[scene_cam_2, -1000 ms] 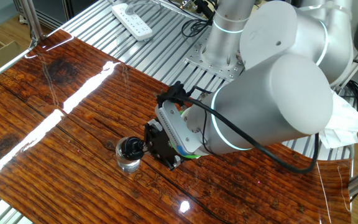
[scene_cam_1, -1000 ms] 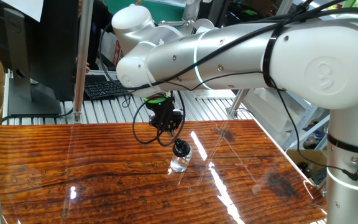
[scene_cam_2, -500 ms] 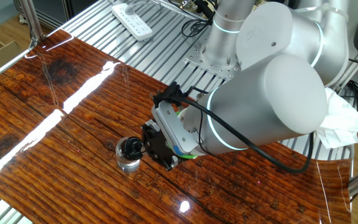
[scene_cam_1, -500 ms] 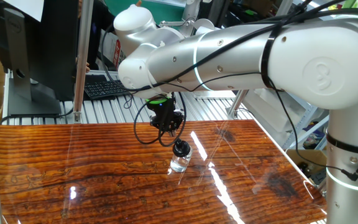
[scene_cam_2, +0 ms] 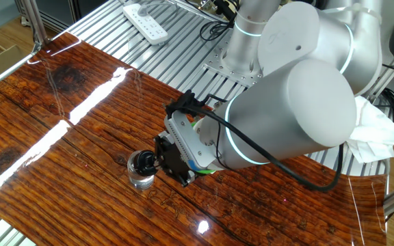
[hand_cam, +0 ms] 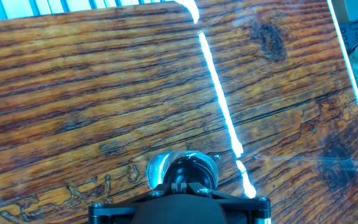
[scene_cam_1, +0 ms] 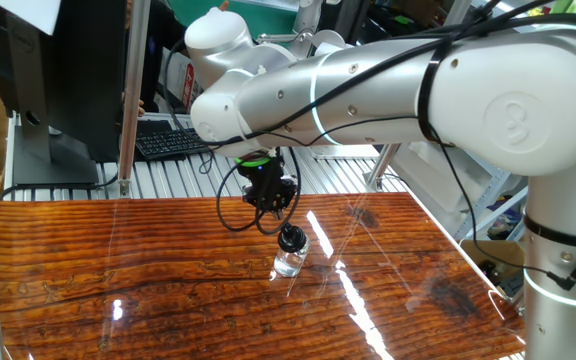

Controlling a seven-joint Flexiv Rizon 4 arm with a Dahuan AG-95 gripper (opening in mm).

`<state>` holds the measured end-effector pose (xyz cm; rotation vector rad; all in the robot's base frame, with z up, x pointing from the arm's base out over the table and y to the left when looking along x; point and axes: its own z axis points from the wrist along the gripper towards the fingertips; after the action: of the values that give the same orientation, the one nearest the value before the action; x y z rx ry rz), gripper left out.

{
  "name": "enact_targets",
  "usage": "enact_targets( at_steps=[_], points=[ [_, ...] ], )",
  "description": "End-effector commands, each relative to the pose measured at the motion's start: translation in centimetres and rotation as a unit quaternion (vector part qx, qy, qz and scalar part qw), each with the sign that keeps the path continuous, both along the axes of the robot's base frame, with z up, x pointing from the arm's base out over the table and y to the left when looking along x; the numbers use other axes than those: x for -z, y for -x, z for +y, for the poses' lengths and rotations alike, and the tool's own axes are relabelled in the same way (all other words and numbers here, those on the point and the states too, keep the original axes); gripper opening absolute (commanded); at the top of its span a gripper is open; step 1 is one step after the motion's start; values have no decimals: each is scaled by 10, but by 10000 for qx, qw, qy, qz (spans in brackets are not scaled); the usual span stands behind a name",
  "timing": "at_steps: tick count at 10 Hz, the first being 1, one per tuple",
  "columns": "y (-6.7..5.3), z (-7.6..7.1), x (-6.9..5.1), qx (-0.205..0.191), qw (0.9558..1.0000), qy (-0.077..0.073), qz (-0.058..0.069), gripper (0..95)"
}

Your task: Screw the lid onto the jar

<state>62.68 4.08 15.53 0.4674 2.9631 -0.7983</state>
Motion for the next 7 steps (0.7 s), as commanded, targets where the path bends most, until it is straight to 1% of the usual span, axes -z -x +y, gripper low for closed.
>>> enact_targets(
  at_steps=[1,2,5,7],
  points=[
    [0,0,0,-14,10000,67,7,190],
    [0,0,0,0,10000,87,18,380],
    [-1,-2,1,0,10000,81,29,380],
    [-2,-6,3,-41,10000,66,47,380]
  ],
)
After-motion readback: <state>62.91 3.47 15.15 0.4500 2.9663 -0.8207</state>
